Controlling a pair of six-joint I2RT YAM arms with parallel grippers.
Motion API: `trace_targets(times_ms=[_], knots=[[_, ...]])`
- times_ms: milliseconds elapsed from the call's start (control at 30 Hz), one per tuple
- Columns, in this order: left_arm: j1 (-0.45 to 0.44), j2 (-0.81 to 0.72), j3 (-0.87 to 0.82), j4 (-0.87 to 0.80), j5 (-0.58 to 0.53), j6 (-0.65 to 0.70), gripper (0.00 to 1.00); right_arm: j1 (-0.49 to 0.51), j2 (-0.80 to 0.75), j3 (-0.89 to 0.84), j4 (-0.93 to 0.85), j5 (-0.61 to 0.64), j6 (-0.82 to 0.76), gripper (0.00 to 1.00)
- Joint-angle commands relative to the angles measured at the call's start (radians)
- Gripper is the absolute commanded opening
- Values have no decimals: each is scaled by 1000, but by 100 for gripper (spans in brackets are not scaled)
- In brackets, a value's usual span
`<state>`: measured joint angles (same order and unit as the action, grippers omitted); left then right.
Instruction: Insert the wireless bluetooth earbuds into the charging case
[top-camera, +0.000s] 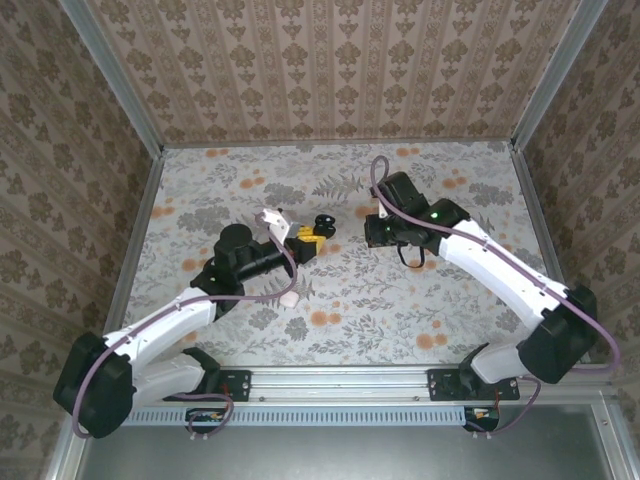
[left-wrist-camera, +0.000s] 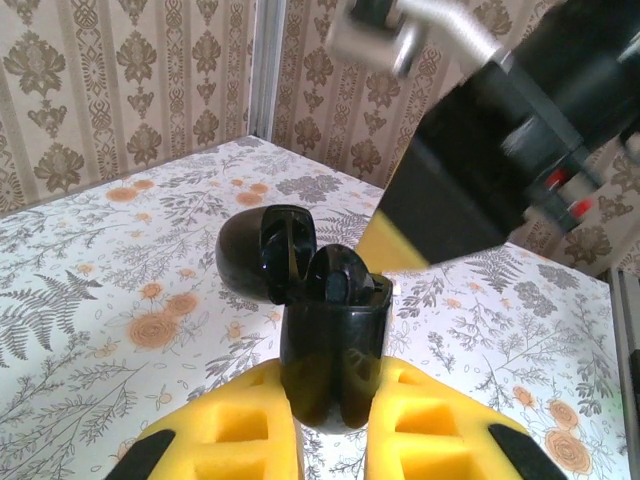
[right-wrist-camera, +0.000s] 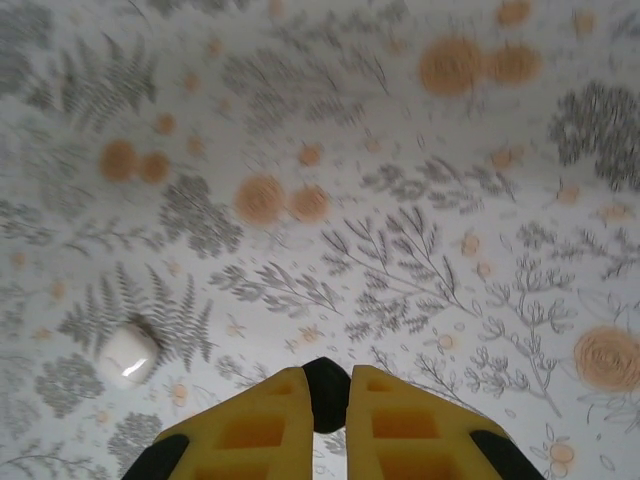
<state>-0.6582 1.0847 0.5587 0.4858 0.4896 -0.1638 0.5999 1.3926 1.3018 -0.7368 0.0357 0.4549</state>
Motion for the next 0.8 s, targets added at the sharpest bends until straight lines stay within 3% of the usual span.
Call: trace_targets(times_ms=[0, 767], knots=[[3, 8, 33, 64, 40, -6, 0, 25, -66, 46, 6, 49, -60, 11], [-14, 13, 55, 70, 58, -31, 0, 161, -104, 140, 159, -5, -192, 11]])
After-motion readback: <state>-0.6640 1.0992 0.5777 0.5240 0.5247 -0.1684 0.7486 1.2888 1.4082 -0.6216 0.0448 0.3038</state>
